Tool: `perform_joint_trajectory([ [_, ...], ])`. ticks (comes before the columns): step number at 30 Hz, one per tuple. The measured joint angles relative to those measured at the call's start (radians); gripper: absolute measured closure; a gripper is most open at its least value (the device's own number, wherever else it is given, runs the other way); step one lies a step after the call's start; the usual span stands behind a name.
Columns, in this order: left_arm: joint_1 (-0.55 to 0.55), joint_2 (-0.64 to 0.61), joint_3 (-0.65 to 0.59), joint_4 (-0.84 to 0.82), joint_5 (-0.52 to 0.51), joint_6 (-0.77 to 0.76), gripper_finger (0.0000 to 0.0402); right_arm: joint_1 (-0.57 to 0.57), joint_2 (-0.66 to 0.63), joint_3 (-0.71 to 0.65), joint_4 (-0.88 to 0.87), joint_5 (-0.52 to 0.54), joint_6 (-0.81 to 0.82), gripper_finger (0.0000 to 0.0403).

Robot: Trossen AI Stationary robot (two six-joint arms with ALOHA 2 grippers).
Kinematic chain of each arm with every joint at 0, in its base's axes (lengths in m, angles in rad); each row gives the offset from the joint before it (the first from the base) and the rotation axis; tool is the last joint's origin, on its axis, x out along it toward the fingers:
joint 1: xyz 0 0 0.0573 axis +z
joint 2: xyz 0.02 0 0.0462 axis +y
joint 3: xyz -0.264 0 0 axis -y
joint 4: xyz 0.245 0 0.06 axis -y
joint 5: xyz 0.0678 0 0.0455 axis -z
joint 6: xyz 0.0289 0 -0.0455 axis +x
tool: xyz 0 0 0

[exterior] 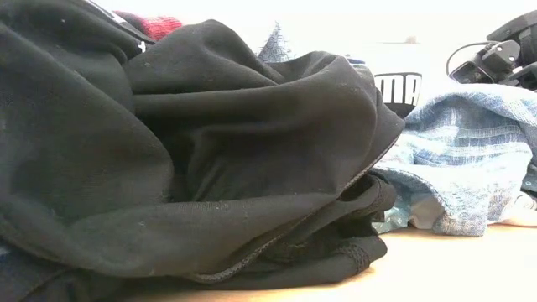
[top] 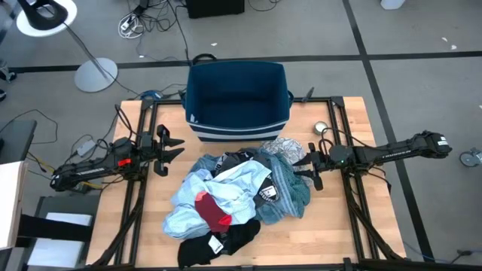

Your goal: Sort clothes

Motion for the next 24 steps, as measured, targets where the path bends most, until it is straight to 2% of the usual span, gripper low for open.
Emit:
perform_joint_trajectory([
  [24,0.0,0.0,0.0,0.018,0.0,0.0,0.0254,0.0,0.0,0.0,0.0,0.0,0.0,0.0245],
])
